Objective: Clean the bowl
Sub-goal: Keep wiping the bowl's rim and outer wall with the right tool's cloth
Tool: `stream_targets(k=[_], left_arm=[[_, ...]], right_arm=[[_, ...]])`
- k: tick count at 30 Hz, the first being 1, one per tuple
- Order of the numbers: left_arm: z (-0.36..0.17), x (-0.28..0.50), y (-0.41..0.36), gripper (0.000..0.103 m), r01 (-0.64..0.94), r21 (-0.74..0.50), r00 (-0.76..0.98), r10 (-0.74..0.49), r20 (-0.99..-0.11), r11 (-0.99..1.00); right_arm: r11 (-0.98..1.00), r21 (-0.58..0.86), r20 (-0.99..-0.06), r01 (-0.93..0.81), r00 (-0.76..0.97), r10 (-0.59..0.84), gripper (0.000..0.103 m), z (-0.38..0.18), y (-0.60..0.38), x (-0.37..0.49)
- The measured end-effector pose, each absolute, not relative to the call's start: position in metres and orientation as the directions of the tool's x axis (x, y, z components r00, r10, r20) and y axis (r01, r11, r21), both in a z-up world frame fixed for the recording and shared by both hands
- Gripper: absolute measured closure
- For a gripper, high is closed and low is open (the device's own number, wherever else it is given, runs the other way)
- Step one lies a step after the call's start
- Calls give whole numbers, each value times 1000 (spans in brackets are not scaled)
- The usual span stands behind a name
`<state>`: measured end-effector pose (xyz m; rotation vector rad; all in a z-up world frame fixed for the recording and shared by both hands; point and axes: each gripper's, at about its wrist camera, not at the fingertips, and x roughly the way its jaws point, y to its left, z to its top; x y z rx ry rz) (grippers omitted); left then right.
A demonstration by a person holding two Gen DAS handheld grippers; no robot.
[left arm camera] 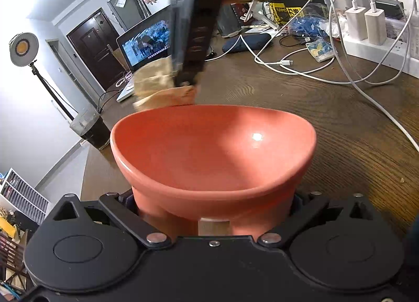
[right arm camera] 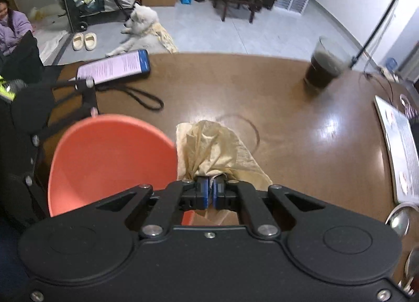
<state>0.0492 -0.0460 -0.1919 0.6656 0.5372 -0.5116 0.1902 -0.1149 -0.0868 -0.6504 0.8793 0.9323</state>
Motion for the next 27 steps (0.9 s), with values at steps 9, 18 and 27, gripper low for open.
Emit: stream_targets(k=[9, 18, 27], left_arm=[[-190, 49, -44, 4, 589, 425, 749, -267, -606, 688], [-189, 51, -44, 4, 575, 421, 755, -258, -603, 701], [-190, 53, -44, 4, 559, 428, 763, -239, -601, 710]], right_arm=[[469, -74, -902, -880, 259, 344, 98, -94, -152, 154], [407, -5, -923, -913, 160, 349, 98, -85, -157, 110], [296, 71, -914, -953, 57, 402, 98, -69, -138, 85]])
